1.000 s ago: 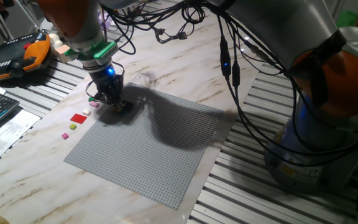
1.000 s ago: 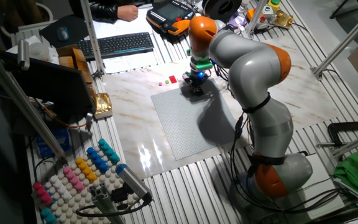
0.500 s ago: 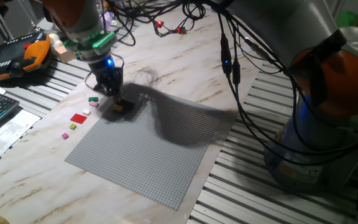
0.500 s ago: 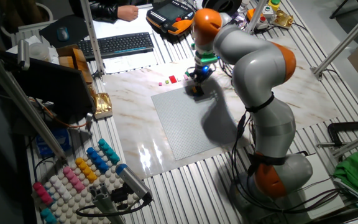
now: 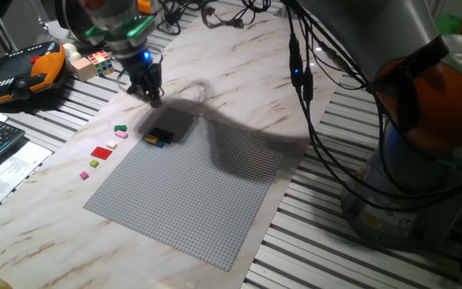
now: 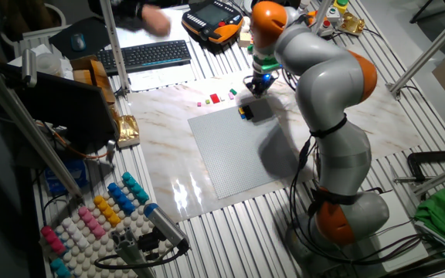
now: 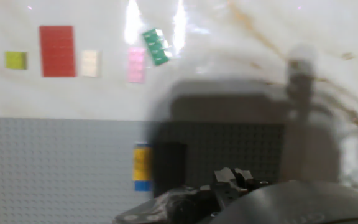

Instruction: Build with small Lego blocks

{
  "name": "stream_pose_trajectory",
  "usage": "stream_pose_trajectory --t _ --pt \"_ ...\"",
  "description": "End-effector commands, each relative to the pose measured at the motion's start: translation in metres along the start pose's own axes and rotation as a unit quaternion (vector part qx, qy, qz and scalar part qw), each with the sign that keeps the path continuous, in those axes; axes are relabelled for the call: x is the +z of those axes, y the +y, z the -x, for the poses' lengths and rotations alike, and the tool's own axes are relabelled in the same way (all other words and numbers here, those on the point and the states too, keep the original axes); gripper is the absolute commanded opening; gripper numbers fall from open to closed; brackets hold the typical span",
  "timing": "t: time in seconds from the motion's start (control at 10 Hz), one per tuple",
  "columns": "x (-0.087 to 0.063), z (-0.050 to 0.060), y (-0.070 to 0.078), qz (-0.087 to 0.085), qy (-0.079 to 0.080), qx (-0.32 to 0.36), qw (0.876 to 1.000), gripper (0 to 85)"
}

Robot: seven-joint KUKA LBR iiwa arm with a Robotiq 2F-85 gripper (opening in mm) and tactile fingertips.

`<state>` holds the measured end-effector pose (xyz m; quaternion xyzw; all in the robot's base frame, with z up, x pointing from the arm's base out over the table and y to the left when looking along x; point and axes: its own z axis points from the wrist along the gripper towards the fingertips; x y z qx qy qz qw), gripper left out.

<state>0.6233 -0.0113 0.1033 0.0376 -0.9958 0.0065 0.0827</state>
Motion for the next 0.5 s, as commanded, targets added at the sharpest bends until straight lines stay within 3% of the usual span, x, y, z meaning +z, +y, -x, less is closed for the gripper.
stream_pose_trajectory --t 0.0,0.4 --pt "0.0011 0.001 -0.0033 0.005 -0.004 0.001 1.0 0.7" --pt "0.0013 0.0023 -0.0021 0.007 -0.01 0.004 1.0 0.7"
